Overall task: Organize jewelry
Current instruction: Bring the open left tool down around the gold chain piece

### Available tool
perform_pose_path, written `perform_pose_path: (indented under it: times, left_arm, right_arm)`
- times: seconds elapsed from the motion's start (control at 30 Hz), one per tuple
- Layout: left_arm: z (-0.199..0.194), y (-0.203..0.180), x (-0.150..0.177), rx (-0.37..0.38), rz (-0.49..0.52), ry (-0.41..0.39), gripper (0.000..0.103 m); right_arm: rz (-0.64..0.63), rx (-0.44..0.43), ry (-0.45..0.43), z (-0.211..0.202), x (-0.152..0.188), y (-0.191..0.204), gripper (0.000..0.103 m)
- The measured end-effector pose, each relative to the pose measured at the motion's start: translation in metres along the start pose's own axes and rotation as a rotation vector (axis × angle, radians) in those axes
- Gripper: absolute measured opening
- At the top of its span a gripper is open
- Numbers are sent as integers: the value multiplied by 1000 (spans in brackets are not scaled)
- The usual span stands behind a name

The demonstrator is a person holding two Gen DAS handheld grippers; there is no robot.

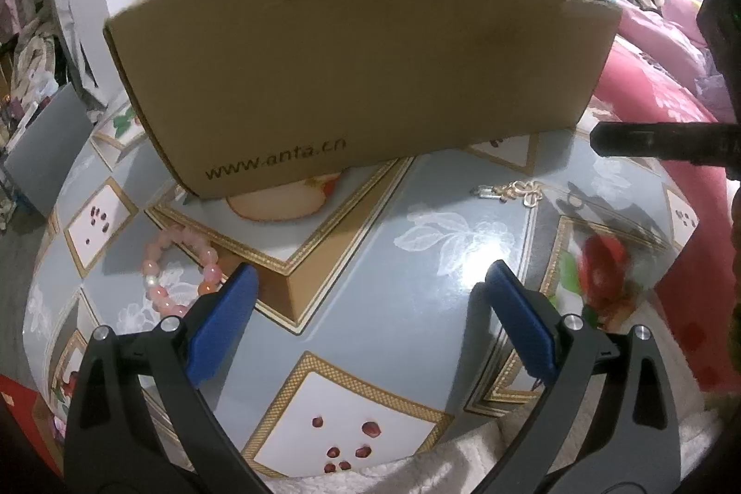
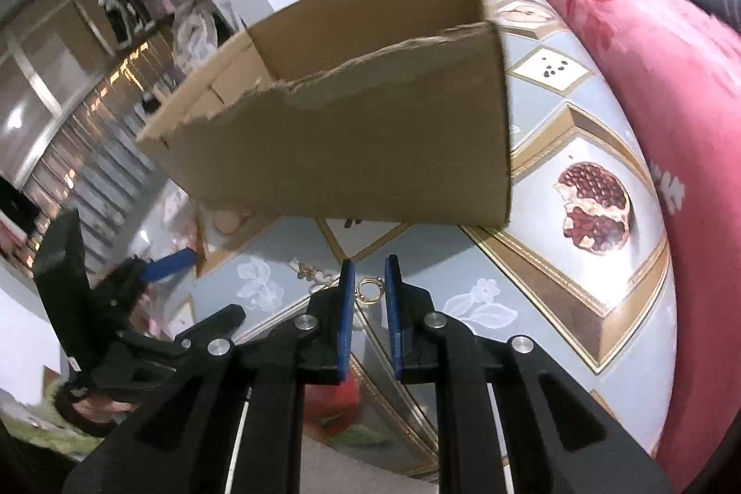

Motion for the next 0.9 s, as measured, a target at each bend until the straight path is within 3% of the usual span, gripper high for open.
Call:
perform_pose_path:
  times: [0.17, 0.3, 0.57, 0.7, 0.9]
  left_arm:
    - [-15, -26, -17, 89, 57, -77, 95]
    - [-16, -56, -27, 149, 147, -99, 94]
    - [4, -92, -18, 223, 207, -9, 70]
    - [7, -98, -12, 243, 213, 12, 61]
    - [16, -104, -15, 261, 224, 31, 46]
  right_arm:
    - [78, -75, -12, -7, 2, -11, 13]
    - [65, -69, -10, -3, 7, -8, 13]
    - [-14, -95, 28, 12, 18, 15, 14]
    - [30, -131, 12, 4, 16, 5, 20]
    - [111, -130, -16, -10, 14, -20, 20]
Point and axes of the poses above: each gripper's, at about its wrist camera, not at the fingertips, and z roughly the way its jaws point, y to its left, x to its underside, the point moved 10 cm from there along z, roughly the way its jaws point, and after that the axes turned 14 degrees about x, right-handed, at the moved point
